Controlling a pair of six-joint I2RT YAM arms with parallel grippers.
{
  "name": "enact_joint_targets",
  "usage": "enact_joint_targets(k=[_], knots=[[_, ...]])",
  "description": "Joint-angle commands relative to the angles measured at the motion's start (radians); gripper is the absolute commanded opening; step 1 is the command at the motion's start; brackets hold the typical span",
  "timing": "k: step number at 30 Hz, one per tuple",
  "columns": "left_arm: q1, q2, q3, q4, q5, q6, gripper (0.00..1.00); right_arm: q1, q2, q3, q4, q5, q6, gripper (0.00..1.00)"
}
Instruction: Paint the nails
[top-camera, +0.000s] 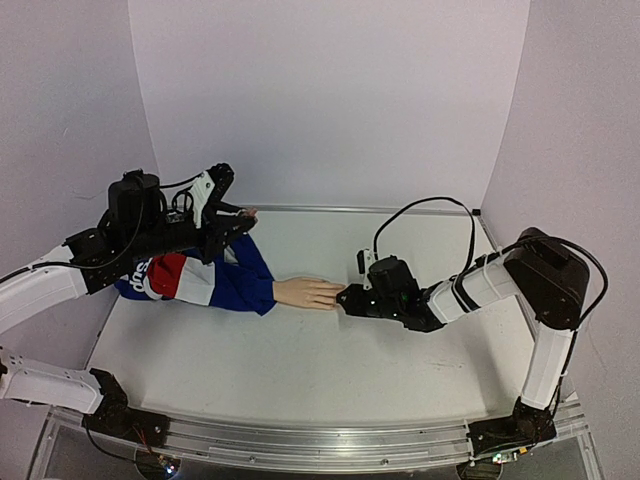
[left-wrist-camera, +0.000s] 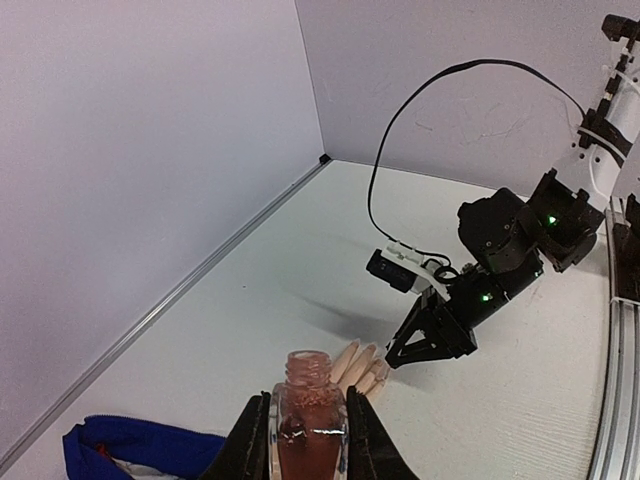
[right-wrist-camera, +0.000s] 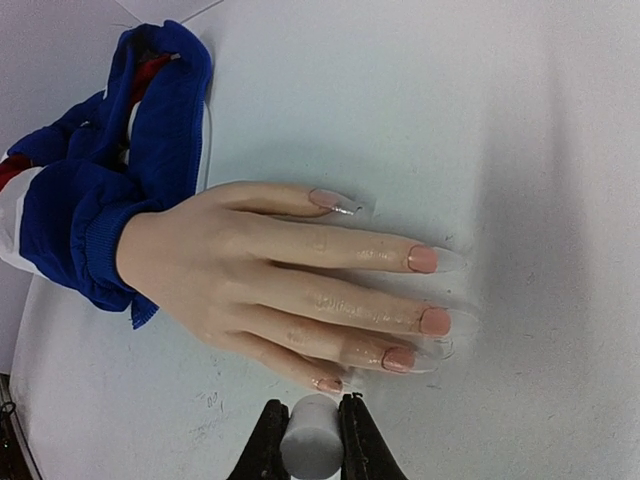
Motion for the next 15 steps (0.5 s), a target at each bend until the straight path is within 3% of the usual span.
enact_joint_targets(k=[1, 15], knots=[[0.003, -0.028, 0.009, 0.038, 0.002, 0.01, 0.0, -0.003, 0.01, 0.039, 0.008, 0.022, -0.003, 0.0], [0.003, -0.033, 0.006, 0.037, 0.004, 0.014, 0.0, -0.002, 0.025, 0.051, 0.005, 0.022, 0.002, 0.0]])
